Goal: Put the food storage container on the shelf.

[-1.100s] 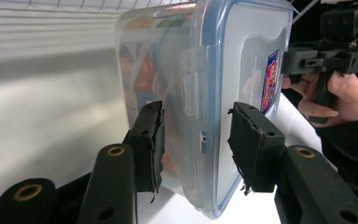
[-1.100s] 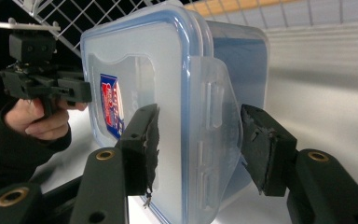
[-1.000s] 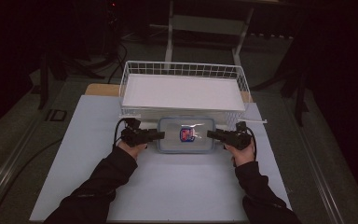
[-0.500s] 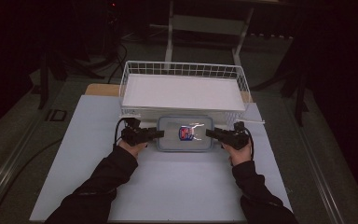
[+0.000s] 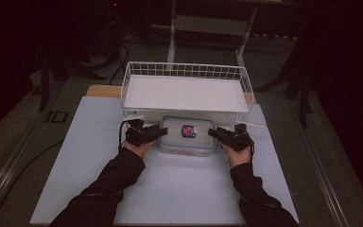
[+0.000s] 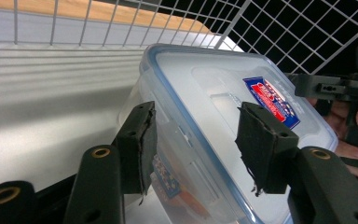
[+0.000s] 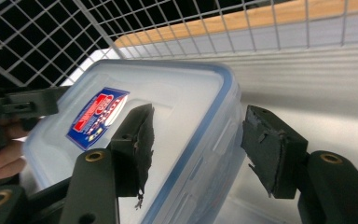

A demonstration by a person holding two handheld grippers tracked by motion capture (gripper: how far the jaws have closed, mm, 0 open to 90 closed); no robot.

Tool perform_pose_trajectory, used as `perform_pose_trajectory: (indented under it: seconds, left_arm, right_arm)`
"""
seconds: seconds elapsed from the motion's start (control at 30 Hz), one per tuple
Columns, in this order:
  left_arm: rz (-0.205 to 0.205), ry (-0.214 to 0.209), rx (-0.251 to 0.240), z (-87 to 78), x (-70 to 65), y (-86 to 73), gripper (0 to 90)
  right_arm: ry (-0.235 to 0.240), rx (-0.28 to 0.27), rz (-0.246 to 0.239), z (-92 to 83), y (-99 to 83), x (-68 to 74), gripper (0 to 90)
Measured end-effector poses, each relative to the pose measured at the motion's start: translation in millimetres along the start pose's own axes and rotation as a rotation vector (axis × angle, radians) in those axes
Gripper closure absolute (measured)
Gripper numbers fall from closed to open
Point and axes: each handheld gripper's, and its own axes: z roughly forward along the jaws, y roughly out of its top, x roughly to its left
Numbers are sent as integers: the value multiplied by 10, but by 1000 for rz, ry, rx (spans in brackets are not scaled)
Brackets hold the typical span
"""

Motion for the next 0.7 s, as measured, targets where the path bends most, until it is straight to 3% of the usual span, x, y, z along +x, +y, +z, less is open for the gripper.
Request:
perform_pose_trajectory:
  seconds: [0.2, 0.37, 0.7]
  left_arm:
    - [39, 53, -6, 17, -9, 23, 400]
    - [60, 68, -3, 23, -11, 39, 376]
    - [83, 83, 2, -5, -43, 60, 375]
  right_arm:
    - [-70, -21, -55, 33, 30, 45, 381]
    - [-119, -27, -93, 43, 45, 88, 371]
    - [-103, -31, -150, -75, 16, 253, 318]
